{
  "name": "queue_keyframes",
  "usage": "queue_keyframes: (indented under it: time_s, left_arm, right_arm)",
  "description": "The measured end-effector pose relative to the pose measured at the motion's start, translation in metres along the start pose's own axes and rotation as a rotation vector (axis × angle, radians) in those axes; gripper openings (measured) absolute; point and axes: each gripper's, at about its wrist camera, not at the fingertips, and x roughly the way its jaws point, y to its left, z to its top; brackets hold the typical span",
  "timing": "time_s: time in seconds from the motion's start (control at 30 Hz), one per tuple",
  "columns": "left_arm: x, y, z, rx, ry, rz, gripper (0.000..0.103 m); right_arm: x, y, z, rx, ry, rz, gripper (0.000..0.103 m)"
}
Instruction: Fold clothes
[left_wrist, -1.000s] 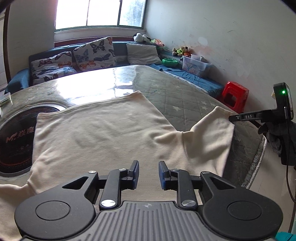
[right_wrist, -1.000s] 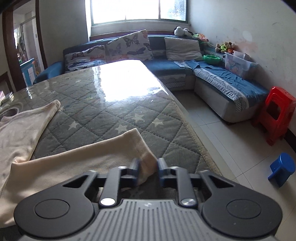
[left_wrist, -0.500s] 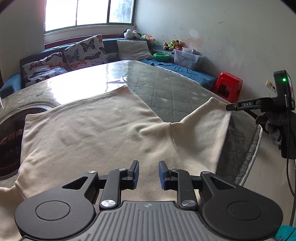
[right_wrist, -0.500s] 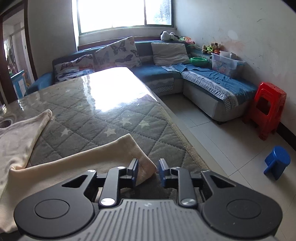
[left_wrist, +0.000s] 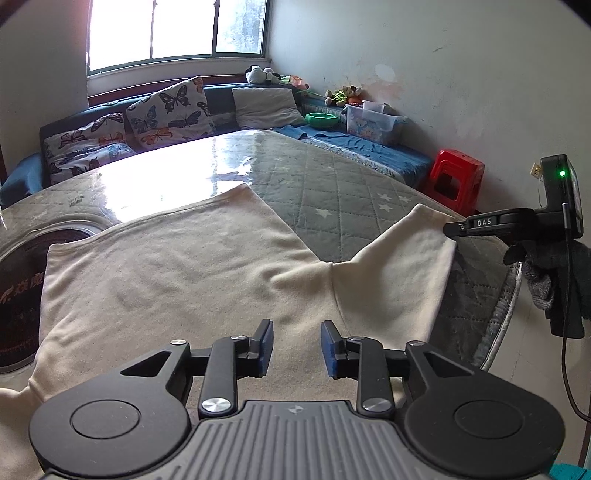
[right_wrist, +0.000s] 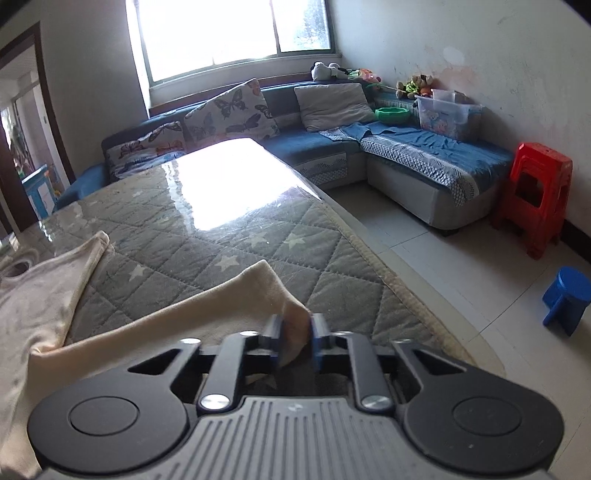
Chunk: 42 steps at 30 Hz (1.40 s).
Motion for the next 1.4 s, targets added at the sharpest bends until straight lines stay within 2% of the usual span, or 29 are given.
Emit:
queue_keyframes:
  time_s: [0.23,0.5,0.63,1.03,1.27,1.4]
  left_arm:
    - [0.007,-0.007,0.005,-0.008,-0.008,-0.002,0.03]
    - [0.021,-0.023,0.01,0.009,-0.021,-0.026,0.029]
    - [0.029,-0.026,0.015,-0.02,-0.04,-0.048,0.027]
    - [0.06,-0.029,0.026,-0.111,-0.026,-0.109,0.026]
    - [0.065,-0.028,0.024,-0.137,-0.004,-0.129,0.028]
    - [0.04,-0.021,0.019,-0.141,-0.034,-0.133,0.029]
  right_arm:
    - [-0.025,-0.003,0.007,0.026,-0.087,0.018,0.007]
    - [-0.03,-0.011,-0.001,0.066,-0.082,0.015,0.007]
    - [-0.044,-0.01,0.001,0.071,-0.12,0.024,0.007]
    - [-0.051,-0.011,-0.001,0.101,-0.132,0.019,0.007]
    - [-0.06,-0.011,0.001,0.124,-0.148,0.038,0.007]
    - [-0.076,-0.006,0.009,0.114,-0.176,0.071,0.007]
